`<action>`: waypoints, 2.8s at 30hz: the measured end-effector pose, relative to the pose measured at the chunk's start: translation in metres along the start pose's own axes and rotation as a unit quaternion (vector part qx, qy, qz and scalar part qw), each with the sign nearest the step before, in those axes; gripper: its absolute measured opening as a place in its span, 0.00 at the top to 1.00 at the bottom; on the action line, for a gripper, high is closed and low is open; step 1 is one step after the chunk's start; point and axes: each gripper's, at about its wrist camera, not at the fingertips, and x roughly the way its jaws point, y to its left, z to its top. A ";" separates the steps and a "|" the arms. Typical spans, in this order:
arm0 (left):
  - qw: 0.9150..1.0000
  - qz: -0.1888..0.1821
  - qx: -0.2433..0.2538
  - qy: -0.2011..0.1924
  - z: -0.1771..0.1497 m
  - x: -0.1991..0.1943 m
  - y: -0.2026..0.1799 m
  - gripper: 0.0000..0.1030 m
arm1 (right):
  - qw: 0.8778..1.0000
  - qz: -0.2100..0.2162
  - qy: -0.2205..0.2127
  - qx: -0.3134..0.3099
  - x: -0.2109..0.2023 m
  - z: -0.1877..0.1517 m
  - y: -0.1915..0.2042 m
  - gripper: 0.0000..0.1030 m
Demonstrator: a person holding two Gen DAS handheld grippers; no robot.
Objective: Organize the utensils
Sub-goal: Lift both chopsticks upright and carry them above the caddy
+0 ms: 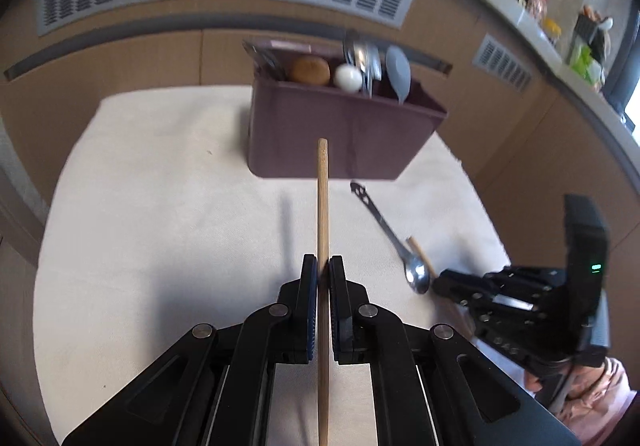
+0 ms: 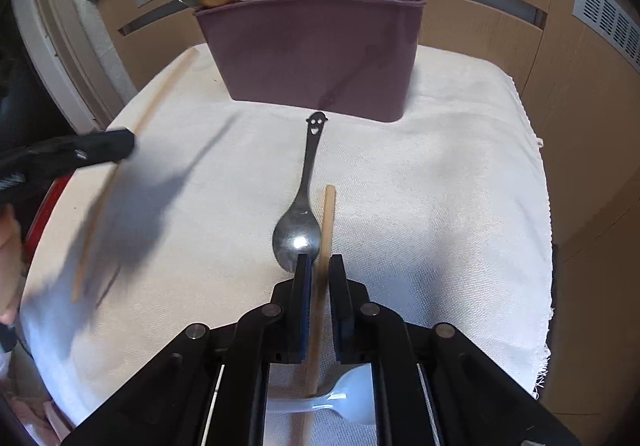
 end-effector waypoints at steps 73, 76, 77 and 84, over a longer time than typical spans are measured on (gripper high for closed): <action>0.964 0.014 0.017 -0.267 0.176 0.045 0.000 0.95 | 0.946 -0.048 -0.320 0.027 -0.067 0.201 -0.010 0.94; 0.966 0.018 0.014 -0.256 0.169 0.054 0.003 0.95 | 0.951 -0.049 -0.304 0.034 -0.050 0.198 -0.013 0.94; 0.967 0.020 0.013 -0.252 0.166 0.056 0.004 0.95 | 0.953 -0.047 -0.298 0.035 -0.045 0.197 -0.014 0.94; 0.976 0.013 0.016 -0.216 0.152 0.065 0.006 0.93 | 0.969 -0.041 -0.243 0.029 -0.015 0.173 -0.010 0.94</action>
